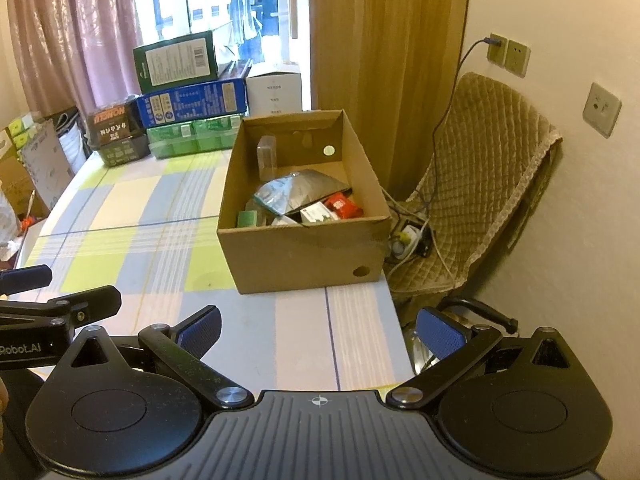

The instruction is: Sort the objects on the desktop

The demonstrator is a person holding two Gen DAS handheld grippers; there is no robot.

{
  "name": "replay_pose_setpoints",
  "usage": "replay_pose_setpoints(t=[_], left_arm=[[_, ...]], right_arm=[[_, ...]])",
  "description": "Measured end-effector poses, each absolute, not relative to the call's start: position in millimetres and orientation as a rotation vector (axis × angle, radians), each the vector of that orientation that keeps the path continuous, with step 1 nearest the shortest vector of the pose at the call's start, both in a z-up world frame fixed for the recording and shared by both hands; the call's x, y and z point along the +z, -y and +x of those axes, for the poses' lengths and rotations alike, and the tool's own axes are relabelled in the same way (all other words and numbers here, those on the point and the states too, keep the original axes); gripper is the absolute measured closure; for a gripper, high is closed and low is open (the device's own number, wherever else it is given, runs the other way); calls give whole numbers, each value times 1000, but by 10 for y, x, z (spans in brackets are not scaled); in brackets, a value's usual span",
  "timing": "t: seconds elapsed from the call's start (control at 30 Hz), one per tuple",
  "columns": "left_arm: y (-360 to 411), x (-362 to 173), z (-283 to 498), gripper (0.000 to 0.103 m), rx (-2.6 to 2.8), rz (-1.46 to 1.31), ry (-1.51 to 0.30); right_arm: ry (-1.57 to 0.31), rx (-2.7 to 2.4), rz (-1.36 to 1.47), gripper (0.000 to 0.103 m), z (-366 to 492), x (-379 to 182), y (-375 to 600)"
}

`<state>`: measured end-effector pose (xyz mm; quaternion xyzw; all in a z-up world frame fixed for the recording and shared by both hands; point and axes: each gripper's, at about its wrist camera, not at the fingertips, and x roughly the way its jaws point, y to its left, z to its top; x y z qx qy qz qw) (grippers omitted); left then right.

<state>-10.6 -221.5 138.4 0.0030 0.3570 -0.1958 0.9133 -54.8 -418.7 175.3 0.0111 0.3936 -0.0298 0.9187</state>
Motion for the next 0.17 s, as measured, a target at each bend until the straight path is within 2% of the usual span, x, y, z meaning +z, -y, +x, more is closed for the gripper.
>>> replay_pose_setpoints(t=[0.17], left_arm=[[2215, 1422, -93, 1, -404, 14, -721]], right_arm=[[-802, -55, 24, 2, -498, 1786, 4167]])
